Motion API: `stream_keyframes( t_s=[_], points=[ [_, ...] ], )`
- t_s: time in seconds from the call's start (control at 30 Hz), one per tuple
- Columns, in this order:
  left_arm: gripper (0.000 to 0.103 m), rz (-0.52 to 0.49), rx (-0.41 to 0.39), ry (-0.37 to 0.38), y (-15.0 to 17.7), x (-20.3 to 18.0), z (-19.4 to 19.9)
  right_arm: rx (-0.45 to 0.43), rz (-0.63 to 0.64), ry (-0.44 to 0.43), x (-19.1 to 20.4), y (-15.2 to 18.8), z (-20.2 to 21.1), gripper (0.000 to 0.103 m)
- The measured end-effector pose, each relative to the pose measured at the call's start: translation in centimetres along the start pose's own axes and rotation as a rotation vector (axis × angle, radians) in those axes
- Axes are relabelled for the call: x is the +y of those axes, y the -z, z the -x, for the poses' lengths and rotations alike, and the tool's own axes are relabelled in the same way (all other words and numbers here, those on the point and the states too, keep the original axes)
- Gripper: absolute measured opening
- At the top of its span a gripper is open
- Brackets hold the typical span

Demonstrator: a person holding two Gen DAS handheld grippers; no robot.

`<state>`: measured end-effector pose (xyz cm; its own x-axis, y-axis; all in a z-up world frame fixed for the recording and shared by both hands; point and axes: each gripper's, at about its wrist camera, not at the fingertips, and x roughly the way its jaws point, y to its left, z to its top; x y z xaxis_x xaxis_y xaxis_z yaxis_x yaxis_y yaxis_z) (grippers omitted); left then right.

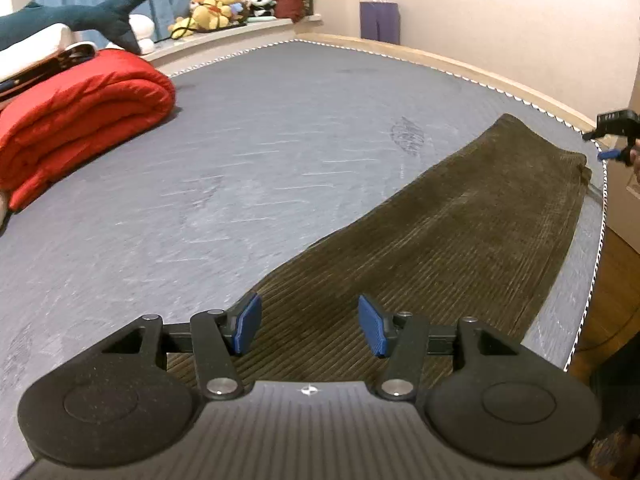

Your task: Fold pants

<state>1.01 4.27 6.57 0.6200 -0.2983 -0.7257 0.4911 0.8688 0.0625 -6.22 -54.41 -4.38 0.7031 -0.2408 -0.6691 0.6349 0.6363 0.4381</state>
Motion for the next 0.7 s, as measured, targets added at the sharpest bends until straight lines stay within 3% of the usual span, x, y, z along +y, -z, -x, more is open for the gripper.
stream_keyframes(
  t_s=[0.17,0.2,0.37,0.53,0.7],
  points=[
    [0.059,-0.027,0.016,-0.004,-0.4,-1.8,-3.1,0.039,-0.142,0.067,-4.2,0.3,-2.9,0.063],
    [0.059,-0.027,0.018,-0.009,-0.4,-2.0,-3.4,0.058,-0.178,0.057,-5.0,0.4,-3.5,0.067],
    [0.059,-0.015,0.033,-0.039,-0.5,-1.8,-4.4,0.111,-0.292,0.01,-6.9,1.4,-6.1,0.068],
    [0.06,-0.024,0.045,-0.051,-0.4,-2.3,-4.9,0.11,-0.307,-0.056,-6.2,2.0,-6.6,0.071],
    [0.06,-0.031,0.042,-0.048,-0.6,-2.8,-5.3,0.086,-0.285,-0.044,-5.4,2.6,-7.1,0.074]
  ],
)
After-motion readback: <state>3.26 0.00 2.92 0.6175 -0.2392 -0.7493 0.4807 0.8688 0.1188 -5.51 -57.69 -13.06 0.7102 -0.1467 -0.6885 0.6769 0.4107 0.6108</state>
